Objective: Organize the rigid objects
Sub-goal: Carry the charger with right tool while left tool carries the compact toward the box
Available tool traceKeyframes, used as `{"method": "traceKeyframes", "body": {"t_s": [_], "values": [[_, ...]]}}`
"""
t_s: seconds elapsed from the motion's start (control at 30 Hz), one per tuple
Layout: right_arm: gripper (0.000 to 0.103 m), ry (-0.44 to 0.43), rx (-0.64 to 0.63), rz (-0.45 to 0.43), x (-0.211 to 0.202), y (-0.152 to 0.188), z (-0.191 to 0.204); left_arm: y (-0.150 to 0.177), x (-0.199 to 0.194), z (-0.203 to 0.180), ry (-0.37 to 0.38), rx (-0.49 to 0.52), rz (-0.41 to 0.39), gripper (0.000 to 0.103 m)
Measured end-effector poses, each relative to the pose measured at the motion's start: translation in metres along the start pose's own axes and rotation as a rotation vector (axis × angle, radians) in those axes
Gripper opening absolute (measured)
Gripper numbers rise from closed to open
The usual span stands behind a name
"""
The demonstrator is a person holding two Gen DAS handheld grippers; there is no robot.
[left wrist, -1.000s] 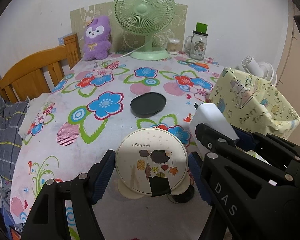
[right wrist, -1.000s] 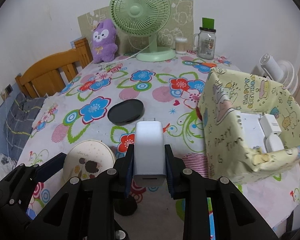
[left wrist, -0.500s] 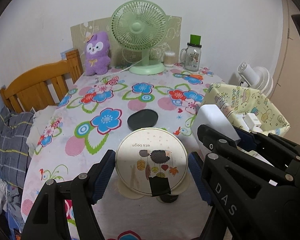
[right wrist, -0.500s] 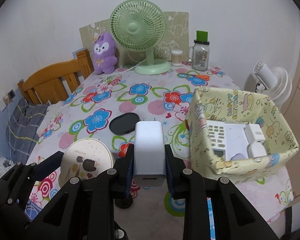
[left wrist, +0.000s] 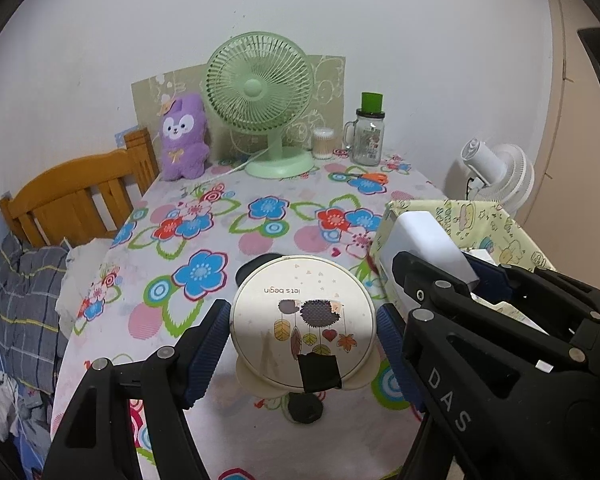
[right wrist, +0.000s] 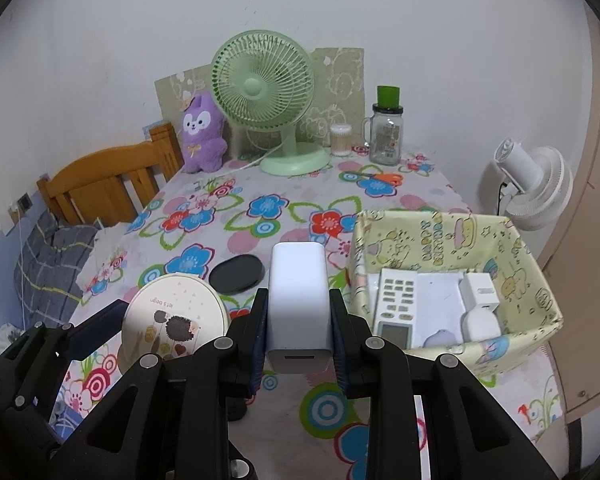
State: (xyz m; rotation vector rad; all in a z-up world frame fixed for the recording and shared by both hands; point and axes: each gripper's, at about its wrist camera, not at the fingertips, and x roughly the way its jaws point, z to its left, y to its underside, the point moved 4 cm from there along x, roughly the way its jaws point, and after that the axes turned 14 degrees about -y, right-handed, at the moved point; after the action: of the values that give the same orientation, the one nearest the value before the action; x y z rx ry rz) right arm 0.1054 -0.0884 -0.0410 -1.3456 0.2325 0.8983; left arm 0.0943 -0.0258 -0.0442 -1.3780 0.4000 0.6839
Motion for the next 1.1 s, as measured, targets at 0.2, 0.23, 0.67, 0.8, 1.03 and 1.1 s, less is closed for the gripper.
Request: {"method": "traceKeyframes", "body": {"t_s": [0.2, 0.23, 0.67, 0.8, 1.03, 1.1], "values": [[0.031, 0.016, 0.011, -0.016, -0.010, -0.008, -0.013, -0.009, -0.006, -0.013, 0.013, 0.014, -0.015, 0.076], [0.030, 0.018, 0.013, -0.019, -0.011, -0.008, -0.014, -0.011, -0.007, -0.016, 0.015, 0.017, -0.019, 0.076], [0.030, 0.072, 0.056, -0.057, -0.031, -0.021, -0.052, -0.030, -0.014, -0.054, 0.066, 0.069, -0.051, 0.076], [0.030, 0.094, 0.072, -0.062, -0.035, -0.025, -0.066, -0.036, -0.013, -0.068, 0.087, 0.085, -0.054, 0.076], [0.030, 0.132, 0.101, -0.064, -0.037, -0.028, -0.091, -0.044, -0.006, -0.092, 0.125, 0.114, -0.052, 0.076], [0.030, 0.140, 0.108, -0.062, -0.037, -0.029, -0.096, -0.046, -0.003, -0.097, 0.134, 0.123, -0.049, 0.076]]}}
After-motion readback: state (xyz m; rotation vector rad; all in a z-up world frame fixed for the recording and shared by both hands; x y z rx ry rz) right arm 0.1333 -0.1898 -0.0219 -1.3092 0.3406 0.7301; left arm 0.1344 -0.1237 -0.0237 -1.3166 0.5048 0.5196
